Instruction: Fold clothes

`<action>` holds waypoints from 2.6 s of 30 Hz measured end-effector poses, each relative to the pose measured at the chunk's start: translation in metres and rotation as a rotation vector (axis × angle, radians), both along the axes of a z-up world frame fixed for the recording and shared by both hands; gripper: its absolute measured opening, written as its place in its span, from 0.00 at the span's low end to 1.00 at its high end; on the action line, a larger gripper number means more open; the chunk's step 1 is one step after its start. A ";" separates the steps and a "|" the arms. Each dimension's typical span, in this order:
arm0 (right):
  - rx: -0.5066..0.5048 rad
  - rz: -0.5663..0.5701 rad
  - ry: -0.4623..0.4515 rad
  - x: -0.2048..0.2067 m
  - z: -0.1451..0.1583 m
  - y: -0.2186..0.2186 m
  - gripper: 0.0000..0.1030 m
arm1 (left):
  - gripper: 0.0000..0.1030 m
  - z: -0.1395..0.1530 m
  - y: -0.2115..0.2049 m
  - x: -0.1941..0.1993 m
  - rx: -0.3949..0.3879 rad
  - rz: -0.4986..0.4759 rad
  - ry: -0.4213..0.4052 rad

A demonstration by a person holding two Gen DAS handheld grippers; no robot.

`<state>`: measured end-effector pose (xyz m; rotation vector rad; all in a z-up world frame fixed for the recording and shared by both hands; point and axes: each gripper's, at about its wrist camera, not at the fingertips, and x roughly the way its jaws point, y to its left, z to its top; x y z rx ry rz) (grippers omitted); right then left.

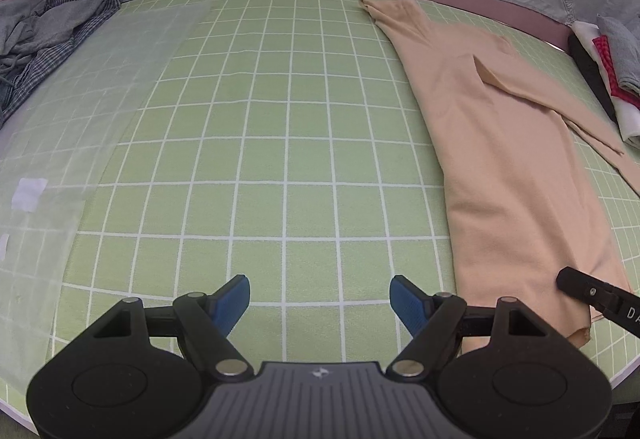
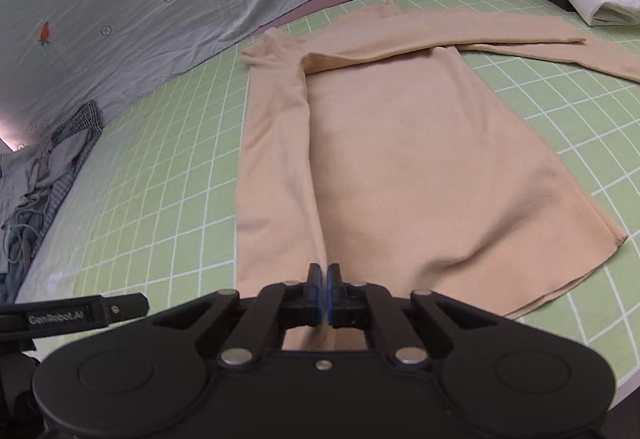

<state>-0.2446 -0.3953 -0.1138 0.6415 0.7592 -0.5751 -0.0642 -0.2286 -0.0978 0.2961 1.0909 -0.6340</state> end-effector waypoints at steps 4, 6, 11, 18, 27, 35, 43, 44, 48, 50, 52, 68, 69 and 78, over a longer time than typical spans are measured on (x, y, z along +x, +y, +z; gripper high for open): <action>-0.032 -0.036 0.106 0.001 -0.017 -0.003 0.03 | 0.76 -0.003 -0.008 -0.002 0.004 -0.019 0.012; -0.032 -0.038 0.130 0.000 -0.022 -0.004 0.04 | 0.76 -0.003 -0.014 -0.003 0.007 -0.028 0.010; -0.080 -0.009 0.142 0.004 -0.013 -0.007 0.32 | 0.76 -0.001 -0.033 0.002 0.007 -0.014 0.000; -0.154 -0.053 0.106 0.003 0.008 -0.051 0.60 | 0.77 0.001 -0.070 0.010 0.001 0.016 -0.017; -0.168 -0.097 0.089 0.007 0.005 -0.141 0.65 | 0.80 -0.004 -0.132 0.030 0.008 0.063 -0.029; -0.215 -0.170 0.115 0.021 -0.004 -0.239 0.65 | 0.80 -0.020 -0.194 0.074 0.054 0.080 -0.038; -0.268 -0.313 0.163 0.028 -0.012 -0.347 0.68 | 0.82 -0.029 -0.242 0.118 0.095 0.079 -0.043; -0.265 -0.329 0.171 0.028 -0.015 -0.357 0.68 | 0.82 -0.031 -0.246 0.121 0.102 0.081 -0.042; -0.254 -0.380 0.208 0.027 -0.030 -0.385 0.68 | 0.89 -0.037 -0.251 0.127 0.115 0.092 -0.040; -0.248 -0.392 0.212 0.025 -0.035 -0.391 0.70 | 0.91 -0.037 -0.249 0.126 0.112 0.091 -0.043; -0.238 -0.397 0.198 0.022 -0.038 -0.394 0.72 | 0.92 -0.038 -0.248 0.126 0.107 0.093 -0.042; -0.351 -0.129 0.023 0.024 0.018 -0.309 0.00 | 0.91 0.002 -0.191 0.084 0.029 0.127 -0.056; -0.349 -0.127 0.028 0.022 0.018 -0.302 0.00 | 0.91 0.004 -0.184 0.079 0.023 0.130 -0.052; -0.332 -0.174 0.077 -0.003 0.013 -0.275 0.24 | 0.91 -0.004 -0.161 0.059 0.053 0.129 -0.027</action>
